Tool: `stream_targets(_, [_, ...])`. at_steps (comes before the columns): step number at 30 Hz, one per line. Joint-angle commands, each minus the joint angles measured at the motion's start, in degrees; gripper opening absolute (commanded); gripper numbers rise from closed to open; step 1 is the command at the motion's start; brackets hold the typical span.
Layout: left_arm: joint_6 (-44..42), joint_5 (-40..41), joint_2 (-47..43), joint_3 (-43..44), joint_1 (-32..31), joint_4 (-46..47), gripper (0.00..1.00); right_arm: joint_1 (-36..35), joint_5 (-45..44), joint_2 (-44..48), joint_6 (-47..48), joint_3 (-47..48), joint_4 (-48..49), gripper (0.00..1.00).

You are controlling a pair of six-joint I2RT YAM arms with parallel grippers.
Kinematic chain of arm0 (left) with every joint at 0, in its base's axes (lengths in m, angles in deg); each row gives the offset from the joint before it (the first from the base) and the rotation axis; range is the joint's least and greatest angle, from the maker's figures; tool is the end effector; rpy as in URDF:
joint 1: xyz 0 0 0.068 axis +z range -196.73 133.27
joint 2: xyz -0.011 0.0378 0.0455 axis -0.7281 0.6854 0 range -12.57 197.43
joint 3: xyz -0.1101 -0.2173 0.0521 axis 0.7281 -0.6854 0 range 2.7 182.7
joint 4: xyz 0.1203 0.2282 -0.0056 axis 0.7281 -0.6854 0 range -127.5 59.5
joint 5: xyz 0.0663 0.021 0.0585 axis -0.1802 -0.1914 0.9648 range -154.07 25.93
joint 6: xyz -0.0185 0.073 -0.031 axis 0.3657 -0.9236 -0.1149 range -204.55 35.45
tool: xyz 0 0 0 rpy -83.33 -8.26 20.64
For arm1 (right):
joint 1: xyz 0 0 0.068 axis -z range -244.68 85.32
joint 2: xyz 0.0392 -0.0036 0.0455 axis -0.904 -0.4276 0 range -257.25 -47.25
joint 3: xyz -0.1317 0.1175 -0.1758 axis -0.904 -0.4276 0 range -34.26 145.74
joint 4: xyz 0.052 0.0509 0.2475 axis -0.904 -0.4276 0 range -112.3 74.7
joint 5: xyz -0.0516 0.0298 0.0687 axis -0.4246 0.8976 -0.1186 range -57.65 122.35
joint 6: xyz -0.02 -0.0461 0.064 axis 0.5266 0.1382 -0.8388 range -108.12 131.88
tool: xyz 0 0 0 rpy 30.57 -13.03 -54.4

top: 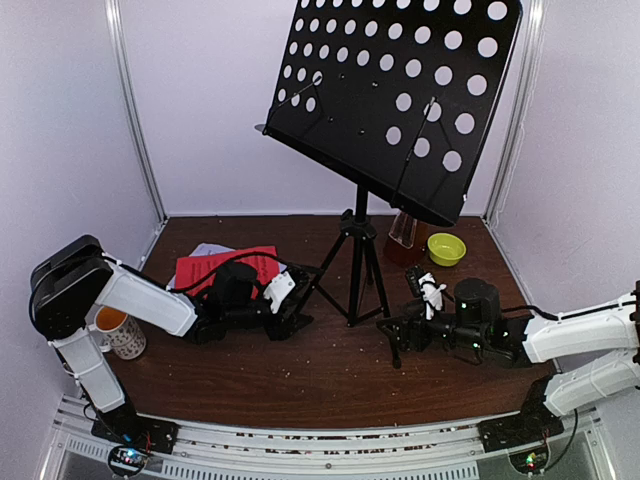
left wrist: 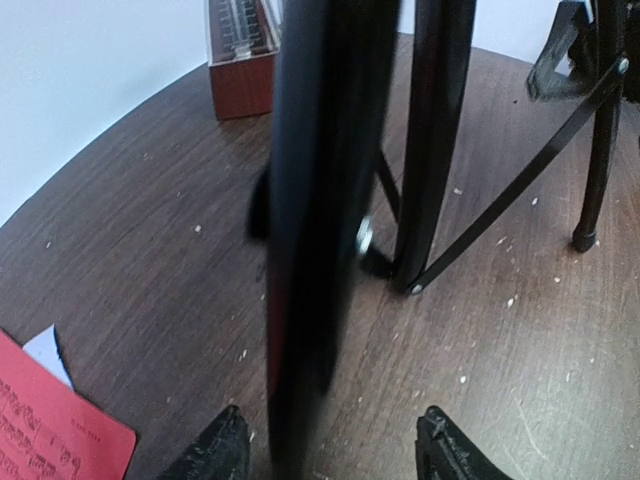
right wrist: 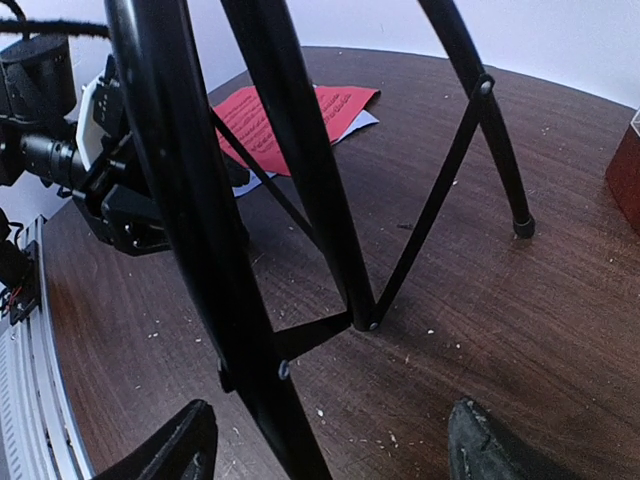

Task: Set up the instrument practice props

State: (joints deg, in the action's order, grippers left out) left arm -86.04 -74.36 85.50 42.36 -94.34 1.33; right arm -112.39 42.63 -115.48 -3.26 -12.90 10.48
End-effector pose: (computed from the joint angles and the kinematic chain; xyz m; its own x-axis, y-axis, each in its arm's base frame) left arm 0.2331 -0.2739 0.1122 -0.2797 0.3444 -0.8962 0.8420 0.5366 -0.0566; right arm 0.1751 0.2110 0.1492 -0.4531 -0.1161 -0.8839 -0.7475 0.5898 0.3057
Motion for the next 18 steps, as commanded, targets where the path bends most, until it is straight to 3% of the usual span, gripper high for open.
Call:
stream_targets(1, [1.27, -4.49, 1.79, 4.08, 0.33, 1.98, 0.57, -1.25, -0.39, -3.79, 1.86, 0.83, 4.29, 0.77])
stream_targets(6, [1.5, -5.16, 3.12, 5.22, 0.42, 1.63, 0.45, -1.95, -1.85, -7.02, 2.94, 0.64, 6.5, 0.68])
stream_targets(10, [1.54, -5.1, 3.3, 5.06, 0.5, 1.39, 0.32, -2.22, -3.16, -7.11, 3.35, -0.29, 8.31, 0.55])
stream_targets(18, [2.74, -5.09, 1.78, 3.05, 0.59, 2.38, 0.13, -2.31, -4.04, -6.43, 4.75, 0.64, 4.61, 0.29])
